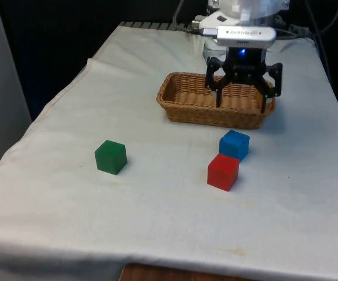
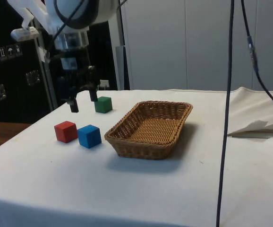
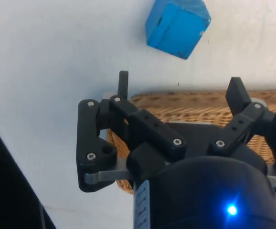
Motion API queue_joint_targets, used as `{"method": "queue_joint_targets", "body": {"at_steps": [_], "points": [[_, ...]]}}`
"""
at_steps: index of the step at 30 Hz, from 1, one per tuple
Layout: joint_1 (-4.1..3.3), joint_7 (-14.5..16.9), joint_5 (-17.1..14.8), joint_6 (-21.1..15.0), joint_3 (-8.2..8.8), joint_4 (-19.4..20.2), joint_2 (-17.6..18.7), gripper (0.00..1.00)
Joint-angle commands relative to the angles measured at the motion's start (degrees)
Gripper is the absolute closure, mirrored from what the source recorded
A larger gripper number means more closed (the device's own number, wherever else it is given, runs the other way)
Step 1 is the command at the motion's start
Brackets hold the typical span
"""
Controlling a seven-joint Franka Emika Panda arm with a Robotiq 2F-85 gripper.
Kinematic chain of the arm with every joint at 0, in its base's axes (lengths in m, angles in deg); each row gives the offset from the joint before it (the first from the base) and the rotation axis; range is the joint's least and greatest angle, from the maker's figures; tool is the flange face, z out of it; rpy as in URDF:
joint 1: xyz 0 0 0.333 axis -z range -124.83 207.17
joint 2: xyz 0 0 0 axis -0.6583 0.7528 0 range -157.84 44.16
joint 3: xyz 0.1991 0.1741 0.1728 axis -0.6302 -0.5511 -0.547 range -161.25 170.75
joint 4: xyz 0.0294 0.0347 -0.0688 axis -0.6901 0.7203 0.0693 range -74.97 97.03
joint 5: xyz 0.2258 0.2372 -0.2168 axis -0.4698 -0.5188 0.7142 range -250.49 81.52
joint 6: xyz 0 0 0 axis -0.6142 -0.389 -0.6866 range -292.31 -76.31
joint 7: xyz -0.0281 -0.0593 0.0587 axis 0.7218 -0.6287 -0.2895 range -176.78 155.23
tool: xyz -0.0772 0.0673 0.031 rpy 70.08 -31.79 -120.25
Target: Pick up exactly two blocks and place them into the basket.
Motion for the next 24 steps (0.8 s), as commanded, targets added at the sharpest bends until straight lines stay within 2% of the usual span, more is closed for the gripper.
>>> {"method": "queue_joint_targets", "body": {"at_steps": [1,7,8,9,13,14,15,16,20,21,22,23,24], "points": [[0.40,0.5,-0.9,-1.3,-0.23,0.4,0.5,0.00],[0.69,0.8,-1.8,-3.0,-0.23,0.6,2.2,0.00],[0.34,0.4,-1.2,-2.3,0.17,0.5,2.1,0.00],[0.74,0.9,-2.1,-3.5,-0.23,0.7,2.6,0.00],[0.86,1.1,-3.4,-5.3,-0.46,0.7,4.0,0.00],[0.86,1.3,-4.1,-6.0,-0.52,0.6,4.6,0.00],[0.40,0.7,-3.3,-5.4,0.11,0.7,4.4,0.00],[0.86,1.3,-4.4,-6.4,-0.52,0.5,4.9,0.00],[0.97,1.6,-6.1,-7.8,-0.63,0.1,6.5,0.00],[0.97,1.7,-6.4,-8.0,-0.63,-0.1,6.8,0.00],[0.40,1.1,-5.4,-7.5,0.06,0.4,6.2,0.00],[0.97,1.8,-6.8,-8.3,-0.63,-0.2,7.2,0.00],[0.97,1.9,-7.2,-8.5,-0.69,-0.4,7.6,0.00]]}}
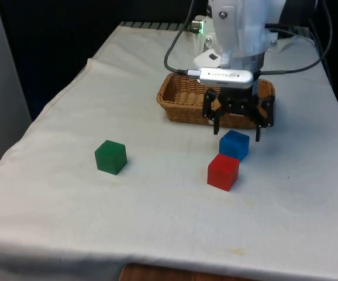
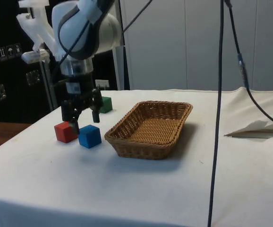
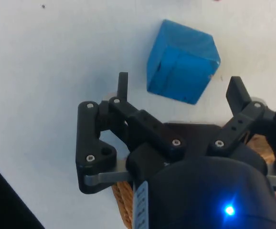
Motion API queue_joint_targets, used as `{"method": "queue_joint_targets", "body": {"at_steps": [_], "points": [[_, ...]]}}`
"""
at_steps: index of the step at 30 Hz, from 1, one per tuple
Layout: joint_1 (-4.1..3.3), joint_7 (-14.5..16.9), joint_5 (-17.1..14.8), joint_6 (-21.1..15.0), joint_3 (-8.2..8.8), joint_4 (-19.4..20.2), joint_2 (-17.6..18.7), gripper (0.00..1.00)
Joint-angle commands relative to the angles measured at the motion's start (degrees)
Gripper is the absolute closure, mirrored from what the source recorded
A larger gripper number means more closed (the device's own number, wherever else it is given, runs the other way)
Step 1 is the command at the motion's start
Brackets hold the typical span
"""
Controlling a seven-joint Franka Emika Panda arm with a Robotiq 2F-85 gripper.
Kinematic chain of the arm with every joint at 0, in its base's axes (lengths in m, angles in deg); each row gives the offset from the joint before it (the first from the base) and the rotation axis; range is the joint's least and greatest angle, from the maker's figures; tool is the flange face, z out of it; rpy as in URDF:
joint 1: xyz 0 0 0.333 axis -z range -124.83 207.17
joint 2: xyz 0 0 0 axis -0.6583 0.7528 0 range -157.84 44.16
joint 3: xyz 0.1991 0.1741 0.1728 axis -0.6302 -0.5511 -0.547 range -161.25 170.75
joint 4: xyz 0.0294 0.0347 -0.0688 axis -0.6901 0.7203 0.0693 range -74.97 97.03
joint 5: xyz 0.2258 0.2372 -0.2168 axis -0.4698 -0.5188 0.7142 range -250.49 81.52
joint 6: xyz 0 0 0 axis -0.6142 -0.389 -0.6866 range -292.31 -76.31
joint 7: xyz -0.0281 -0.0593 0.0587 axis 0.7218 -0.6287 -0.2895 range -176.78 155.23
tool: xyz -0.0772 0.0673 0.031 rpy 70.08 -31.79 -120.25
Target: Pick up exactly two blocks and place them into the basket.
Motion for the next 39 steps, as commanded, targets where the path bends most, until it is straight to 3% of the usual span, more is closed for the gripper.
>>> {"method": "queue_joint_targets", "body": {"at_steps": [1,7,9,18,19,26,36,39], "points": [[0.57,0.7,-1.4,-0.9,-0.74,-0.6,1.0,0.00],[0.00,0.4,-1.4,-0.8,0.00,-1.3,2.5,0.00],[0.23,0.7,-1.8,-1.3,-0.34,-1.4,3.0,0.00],[-0.06,0.3,-1.3,-1.0,0.06,-1.5,3.2,0.02],[-0.11,0.3,-1.3,-0.9,0.06,-1.5,3.2,0.19],[-0.11,0.3,-1.3,-0.8,0.17,-1.5,3.1,0.96],[-0.06,0.4,-1.3,-0.8,0.11,-1.5,3.2,0.96],[-0.69,0.4,-0.2,0.1,0.69,0.1,0.5,0.96]]}}
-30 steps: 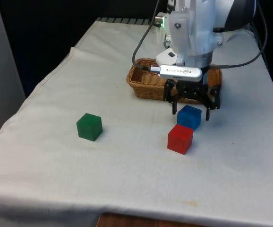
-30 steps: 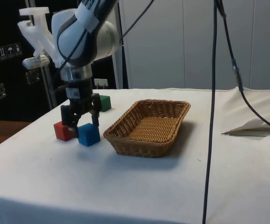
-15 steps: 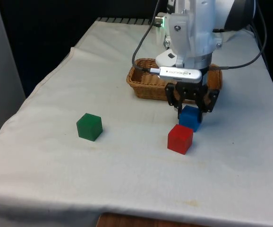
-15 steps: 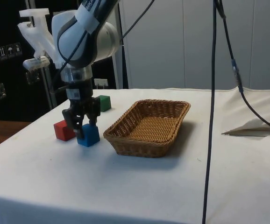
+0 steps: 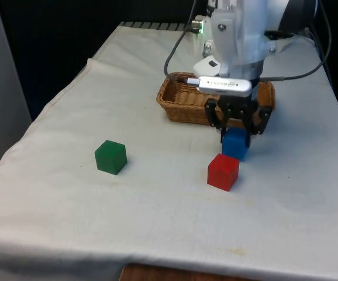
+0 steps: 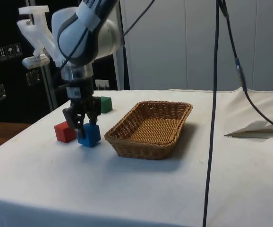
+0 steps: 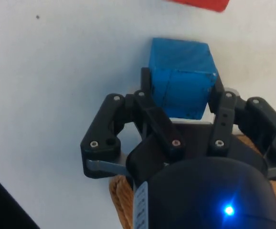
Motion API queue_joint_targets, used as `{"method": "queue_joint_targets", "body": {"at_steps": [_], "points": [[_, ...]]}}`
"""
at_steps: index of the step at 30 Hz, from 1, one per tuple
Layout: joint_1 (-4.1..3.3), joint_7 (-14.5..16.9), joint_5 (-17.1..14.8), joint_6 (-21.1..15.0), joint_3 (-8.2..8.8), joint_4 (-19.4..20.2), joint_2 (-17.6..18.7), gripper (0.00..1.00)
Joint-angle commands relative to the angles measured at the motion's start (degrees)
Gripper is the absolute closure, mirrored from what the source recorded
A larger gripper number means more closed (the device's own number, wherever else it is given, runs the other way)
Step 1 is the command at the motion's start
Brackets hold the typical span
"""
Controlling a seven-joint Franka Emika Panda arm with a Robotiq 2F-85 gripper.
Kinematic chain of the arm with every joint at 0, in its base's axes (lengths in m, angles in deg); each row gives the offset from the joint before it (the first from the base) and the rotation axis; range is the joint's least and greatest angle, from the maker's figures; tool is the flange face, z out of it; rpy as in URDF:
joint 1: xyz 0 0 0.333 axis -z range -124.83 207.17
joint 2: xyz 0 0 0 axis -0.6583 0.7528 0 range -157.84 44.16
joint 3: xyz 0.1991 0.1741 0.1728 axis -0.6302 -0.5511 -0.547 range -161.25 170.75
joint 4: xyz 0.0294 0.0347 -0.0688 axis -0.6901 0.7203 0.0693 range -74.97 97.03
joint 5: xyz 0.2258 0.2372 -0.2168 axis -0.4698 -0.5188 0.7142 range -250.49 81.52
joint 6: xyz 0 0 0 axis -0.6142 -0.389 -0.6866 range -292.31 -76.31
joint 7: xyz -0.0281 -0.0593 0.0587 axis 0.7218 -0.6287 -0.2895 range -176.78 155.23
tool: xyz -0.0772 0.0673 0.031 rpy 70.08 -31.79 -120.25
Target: Pick up exactly two blocks and place them into the basket.
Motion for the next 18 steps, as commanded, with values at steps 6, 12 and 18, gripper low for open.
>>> {"method": "queue_joint_targets", "body": {"at_steps": [6,12,18], "points": [[-0.63,0.1,2.3,0.5,0.34,4.5,-5.5,0.96],[-0.74,0.1,4.1,1.1,0.23,7.6,-9.6,0.96],[-0.69,0.6,5.4,2.5,0.17,9.1,-12.8,0.96]]}}
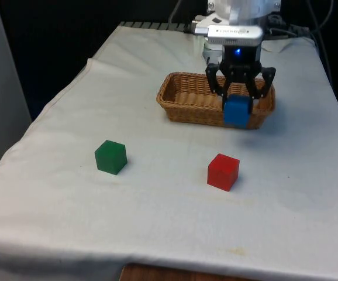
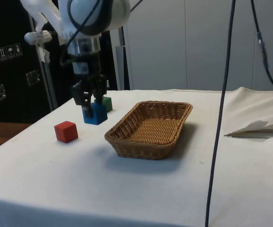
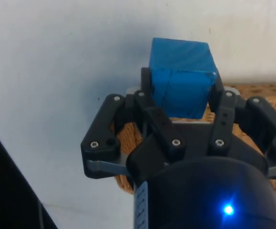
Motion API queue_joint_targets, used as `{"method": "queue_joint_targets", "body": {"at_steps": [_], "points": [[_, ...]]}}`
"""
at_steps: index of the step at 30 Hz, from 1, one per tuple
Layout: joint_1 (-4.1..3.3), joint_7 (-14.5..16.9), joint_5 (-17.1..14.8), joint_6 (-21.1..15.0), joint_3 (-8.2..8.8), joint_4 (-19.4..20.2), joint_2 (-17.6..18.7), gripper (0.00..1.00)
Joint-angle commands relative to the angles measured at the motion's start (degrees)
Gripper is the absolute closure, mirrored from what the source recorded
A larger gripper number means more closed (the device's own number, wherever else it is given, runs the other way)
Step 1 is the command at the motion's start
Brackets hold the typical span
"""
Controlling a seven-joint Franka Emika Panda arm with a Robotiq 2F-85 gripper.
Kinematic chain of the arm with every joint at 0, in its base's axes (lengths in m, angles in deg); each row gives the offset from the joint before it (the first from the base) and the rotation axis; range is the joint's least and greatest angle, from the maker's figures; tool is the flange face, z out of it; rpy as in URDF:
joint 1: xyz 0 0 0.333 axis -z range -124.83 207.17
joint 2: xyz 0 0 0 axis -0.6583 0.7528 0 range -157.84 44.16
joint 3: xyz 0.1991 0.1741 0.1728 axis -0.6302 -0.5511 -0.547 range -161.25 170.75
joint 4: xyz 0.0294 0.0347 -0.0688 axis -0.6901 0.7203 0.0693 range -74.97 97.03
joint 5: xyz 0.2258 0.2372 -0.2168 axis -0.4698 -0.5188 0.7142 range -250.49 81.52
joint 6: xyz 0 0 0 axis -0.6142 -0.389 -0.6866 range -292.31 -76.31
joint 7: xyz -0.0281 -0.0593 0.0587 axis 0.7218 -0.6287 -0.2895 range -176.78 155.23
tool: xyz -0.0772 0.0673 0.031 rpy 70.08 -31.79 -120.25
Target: Pick up exactly two blocks and place them into the basket.
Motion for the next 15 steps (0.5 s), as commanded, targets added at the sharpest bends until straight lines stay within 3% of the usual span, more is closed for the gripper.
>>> {"method": "queue_joint_targets", "body": {"at_steps": [1,15], "points": [[-0.11,0.2,0.4,0.4,0.11,0.4,-0.9,0.96],[-0.29,1.3,3.1,4.8,-0.06,3.2,-8.1,0.96]]}}
